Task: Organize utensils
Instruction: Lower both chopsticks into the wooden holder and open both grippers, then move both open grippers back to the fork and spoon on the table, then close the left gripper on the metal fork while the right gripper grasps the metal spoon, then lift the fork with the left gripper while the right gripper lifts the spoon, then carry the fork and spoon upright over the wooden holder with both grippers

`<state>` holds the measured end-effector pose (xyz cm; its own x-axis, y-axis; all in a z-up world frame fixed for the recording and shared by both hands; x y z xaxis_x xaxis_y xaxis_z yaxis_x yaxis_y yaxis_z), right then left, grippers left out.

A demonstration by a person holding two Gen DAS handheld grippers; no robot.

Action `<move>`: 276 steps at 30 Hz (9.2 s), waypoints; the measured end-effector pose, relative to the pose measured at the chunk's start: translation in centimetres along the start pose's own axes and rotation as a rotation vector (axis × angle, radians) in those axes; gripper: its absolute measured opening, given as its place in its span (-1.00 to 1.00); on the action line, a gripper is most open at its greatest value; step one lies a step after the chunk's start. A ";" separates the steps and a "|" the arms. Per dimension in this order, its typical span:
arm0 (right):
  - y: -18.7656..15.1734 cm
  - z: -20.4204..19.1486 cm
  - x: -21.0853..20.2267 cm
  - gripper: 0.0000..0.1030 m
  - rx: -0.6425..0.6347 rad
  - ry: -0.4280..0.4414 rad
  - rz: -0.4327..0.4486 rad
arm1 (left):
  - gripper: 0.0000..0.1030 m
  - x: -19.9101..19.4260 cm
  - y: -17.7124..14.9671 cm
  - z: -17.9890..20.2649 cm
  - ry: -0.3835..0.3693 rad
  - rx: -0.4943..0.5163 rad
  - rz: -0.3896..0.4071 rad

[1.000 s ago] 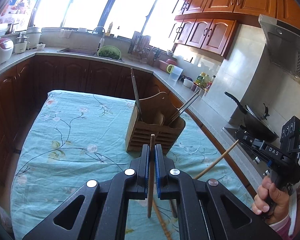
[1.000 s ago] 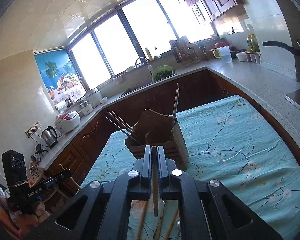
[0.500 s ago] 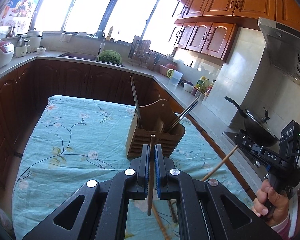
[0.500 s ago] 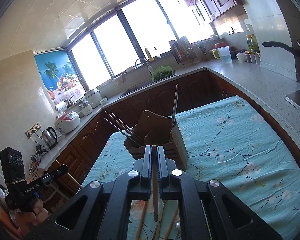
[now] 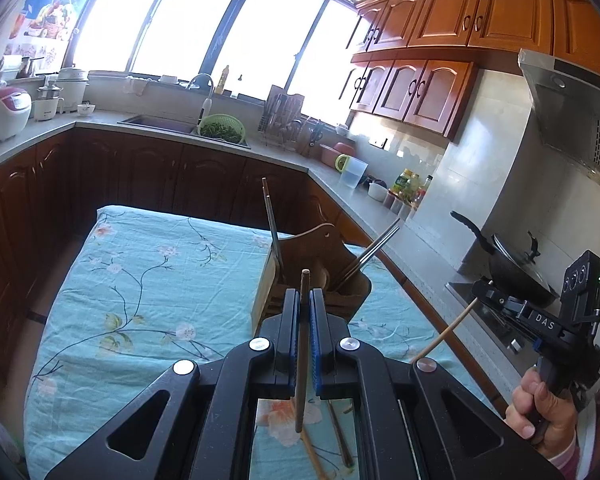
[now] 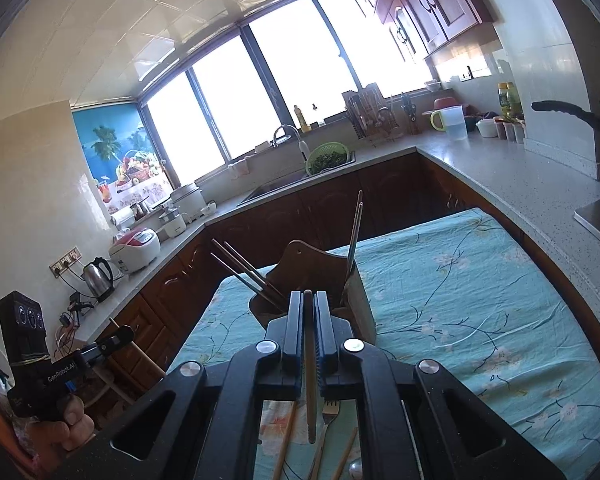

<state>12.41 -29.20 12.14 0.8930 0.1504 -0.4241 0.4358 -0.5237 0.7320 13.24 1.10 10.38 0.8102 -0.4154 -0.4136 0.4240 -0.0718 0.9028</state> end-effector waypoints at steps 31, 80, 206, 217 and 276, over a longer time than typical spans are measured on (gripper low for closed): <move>9.6 -0.9 7.8 -0.91 -0.028 -0.019 0.213 | -0.93 13.4 5.2 -0.6 0.156 -0.003 0.254; 4.3 4.1 5.3 1.00 0.135 0.001 0.131 | 0.60 10.2 1.6 -1.9 0.182 -0.058 0.086; -13.4 12.4 4.8 -0.80 0.127 -0.227 -0.391 | -0.76 11.1 -13.3 -0.5 0.014 -0.241 -0.394; -13.5 12.2 5.6 -0.89 0.104 -0.225 -0.430 | -0.48 12.9 -12.5 -3.2 -0.020 -0.309 -0.398; 0.4 0.0 2.0 -0.96 -0.135 -0.089 0.030 | -1.00 3.3 4.5 0.8 0.156 0.219 0.084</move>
<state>14.43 -29.08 11.61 0.8950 0.0580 -0.4422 0.4255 -0.4087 0.8075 17.46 -1.33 13.17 0.8983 -0.2852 -0.3342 0.2689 -0.2447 0.9316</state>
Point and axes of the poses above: each gripper's, at about its wrist camera, not at the fingertips, and x roughly the way its jaws point, z to its right, y to its top, the point moved 1 cm from there along x, roughly the way its jaws point, and after that the axes turned 15 degrees about x, right-handed, at the moved point
